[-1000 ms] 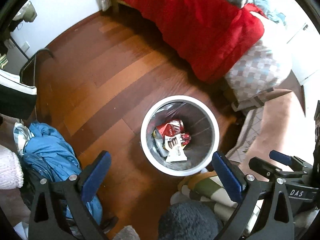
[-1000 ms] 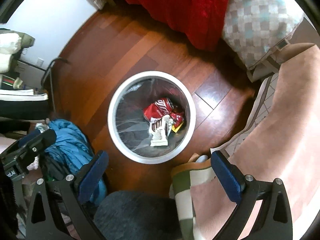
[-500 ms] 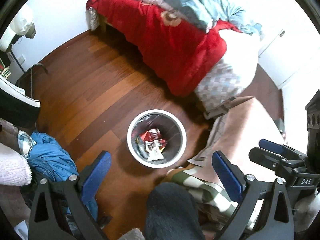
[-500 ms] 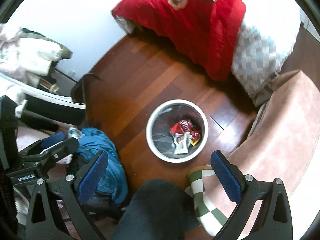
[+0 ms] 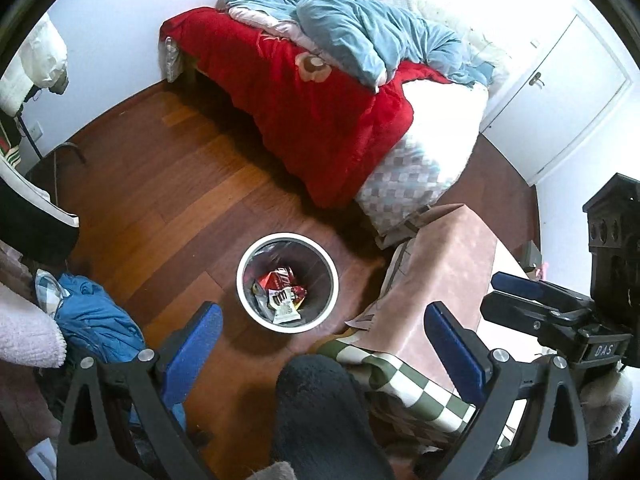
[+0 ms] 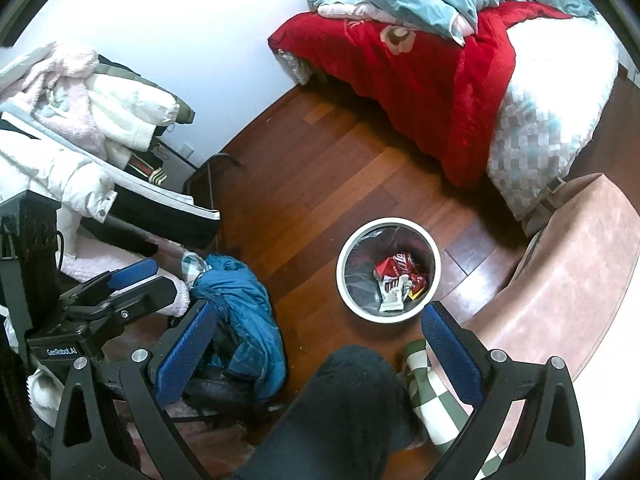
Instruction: Collect trash
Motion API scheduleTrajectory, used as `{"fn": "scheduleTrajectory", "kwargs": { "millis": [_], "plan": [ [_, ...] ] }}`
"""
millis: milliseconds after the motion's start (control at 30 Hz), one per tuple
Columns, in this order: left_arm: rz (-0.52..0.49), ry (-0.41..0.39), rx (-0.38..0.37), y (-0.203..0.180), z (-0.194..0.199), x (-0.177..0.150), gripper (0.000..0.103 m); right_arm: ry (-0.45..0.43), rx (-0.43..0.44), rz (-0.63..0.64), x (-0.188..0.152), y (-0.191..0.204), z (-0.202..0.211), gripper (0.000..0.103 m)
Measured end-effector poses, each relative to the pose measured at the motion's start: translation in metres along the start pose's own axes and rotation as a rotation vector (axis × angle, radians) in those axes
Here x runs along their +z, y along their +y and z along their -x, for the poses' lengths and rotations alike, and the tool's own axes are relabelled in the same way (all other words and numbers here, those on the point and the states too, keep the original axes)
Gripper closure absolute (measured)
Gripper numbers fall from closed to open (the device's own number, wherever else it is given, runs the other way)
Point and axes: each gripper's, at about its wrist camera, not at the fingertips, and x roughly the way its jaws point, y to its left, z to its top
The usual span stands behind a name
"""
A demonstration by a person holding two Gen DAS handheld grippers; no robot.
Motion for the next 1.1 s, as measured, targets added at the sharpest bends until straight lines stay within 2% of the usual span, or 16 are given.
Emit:
{"fn": "scheduleTrajectory", "kwargs": {
  "millis": [400, 1100],
  "plan": [
    [-0.008, -0.010, 0.001, -0.005, 0.009, -0.003, 0.000, 0.038, -0.001, 0.020, -0.003, 0.009, 0.004, 0.000],
    [-0.007, -0.015, 0.002, -0.005, 0.016, -0.006, 0.000, 0.048, -0.023, 0.036, -0.002, 0.014, 0.003, 0.000]
  ]
}}
